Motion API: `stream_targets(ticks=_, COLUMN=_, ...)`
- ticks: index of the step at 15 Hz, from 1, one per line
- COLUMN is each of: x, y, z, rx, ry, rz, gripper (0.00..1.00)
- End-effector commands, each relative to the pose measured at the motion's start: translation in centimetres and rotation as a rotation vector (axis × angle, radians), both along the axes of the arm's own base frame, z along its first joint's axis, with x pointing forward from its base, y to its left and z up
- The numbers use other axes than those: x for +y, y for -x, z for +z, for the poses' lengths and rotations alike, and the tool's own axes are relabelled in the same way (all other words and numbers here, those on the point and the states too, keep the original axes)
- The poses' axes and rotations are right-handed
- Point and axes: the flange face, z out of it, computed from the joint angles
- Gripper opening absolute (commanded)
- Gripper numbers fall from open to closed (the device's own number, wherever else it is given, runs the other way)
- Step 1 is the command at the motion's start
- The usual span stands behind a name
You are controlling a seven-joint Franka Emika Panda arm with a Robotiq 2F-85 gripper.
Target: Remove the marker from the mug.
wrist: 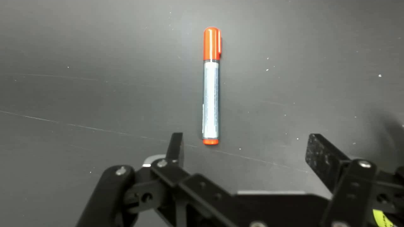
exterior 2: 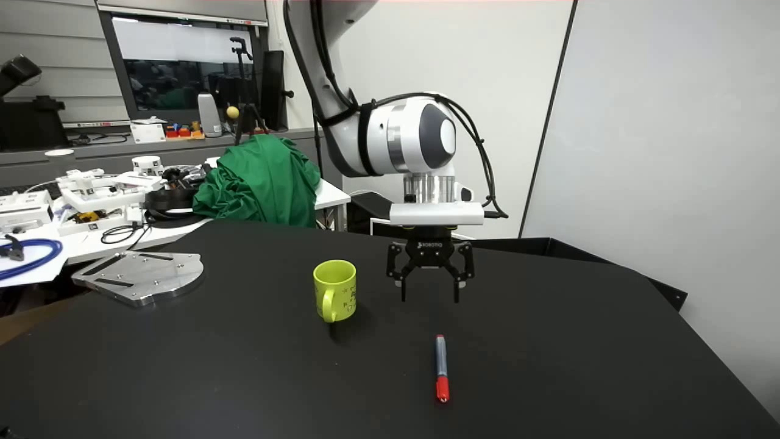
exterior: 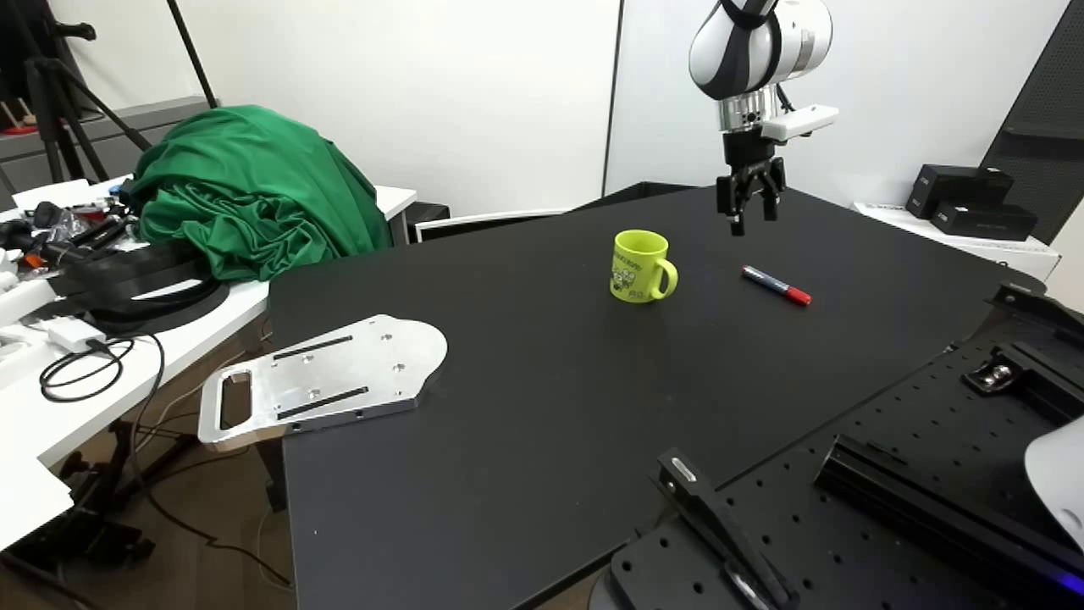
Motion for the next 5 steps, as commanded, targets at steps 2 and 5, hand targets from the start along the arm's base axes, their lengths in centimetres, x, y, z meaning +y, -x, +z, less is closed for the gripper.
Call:
stream_targets(ticks=2, x=0.0, y=0.0, z=-0.2, rx=0.002, ry=-0.001, rz=0.0, gripper=1.0)
stream_targets(ticks=5, x=-0.1, y=0.3, z=-1.1, rx=0.012, ry=-0.004, rz=-0.002, gripper=1.0)
